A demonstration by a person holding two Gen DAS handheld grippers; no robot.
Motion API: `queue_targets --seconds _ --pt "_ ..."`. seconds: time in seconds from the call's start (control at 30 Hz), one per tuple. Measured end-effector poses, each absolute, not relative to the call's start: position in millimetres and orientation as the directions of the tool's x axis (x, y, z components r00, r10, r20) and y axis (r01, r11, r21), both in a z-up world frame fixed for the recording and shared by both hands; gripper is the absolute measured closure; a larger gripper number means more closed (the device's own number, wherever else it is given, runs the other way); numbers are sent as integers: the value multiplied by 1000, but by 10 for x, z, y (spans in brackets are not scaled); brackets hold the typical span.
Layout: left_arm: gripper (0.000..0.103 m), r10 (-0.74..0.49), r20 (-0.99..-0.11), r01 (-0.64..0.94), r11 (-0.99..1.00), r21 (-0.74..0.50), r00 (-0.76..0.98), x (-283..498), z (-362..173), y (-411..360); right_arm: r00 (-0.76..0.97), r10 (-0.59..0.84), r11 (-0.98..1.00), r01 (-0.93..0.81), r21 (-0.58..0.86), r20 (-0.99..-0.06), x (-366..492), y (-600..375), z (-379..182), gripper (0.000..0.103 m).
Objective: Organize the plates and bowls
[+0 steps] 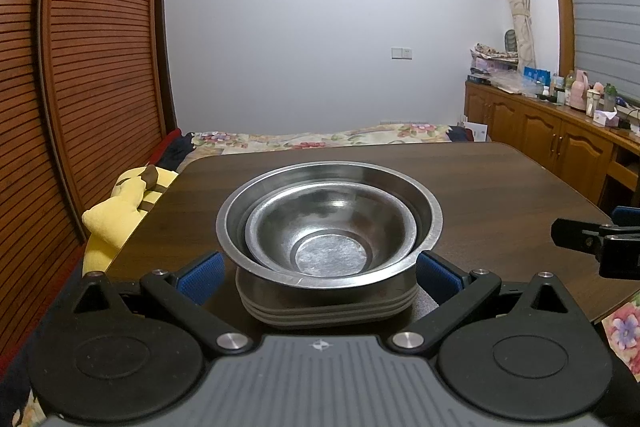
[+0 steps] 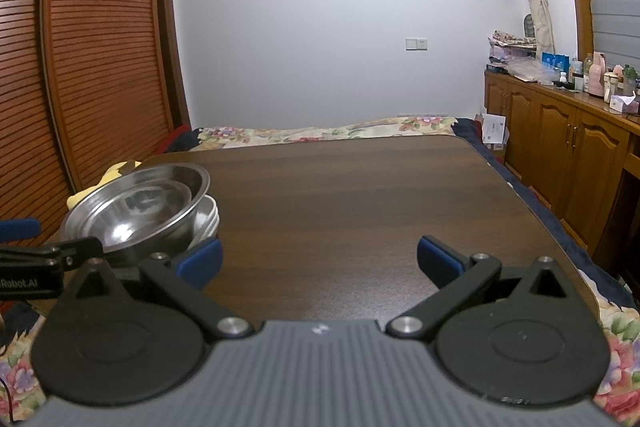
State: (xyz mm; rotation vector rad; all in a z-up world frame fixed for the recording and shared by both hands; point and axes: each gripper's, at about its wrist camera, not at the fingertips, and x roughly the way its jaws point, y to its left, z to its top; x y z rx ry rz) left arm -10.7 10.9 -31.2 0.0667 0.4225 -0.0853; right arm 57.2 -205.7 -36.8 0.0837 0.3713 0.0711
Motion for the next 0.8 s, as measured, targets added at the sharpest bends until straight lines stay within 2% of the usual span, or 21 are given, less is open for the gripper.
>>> queue_targets --seconds 0.8 --pt "0 -70 -412 97 994 44 909 -112 -306 112 931 83 994 -52 97 -356 557 -2072 -360 0"
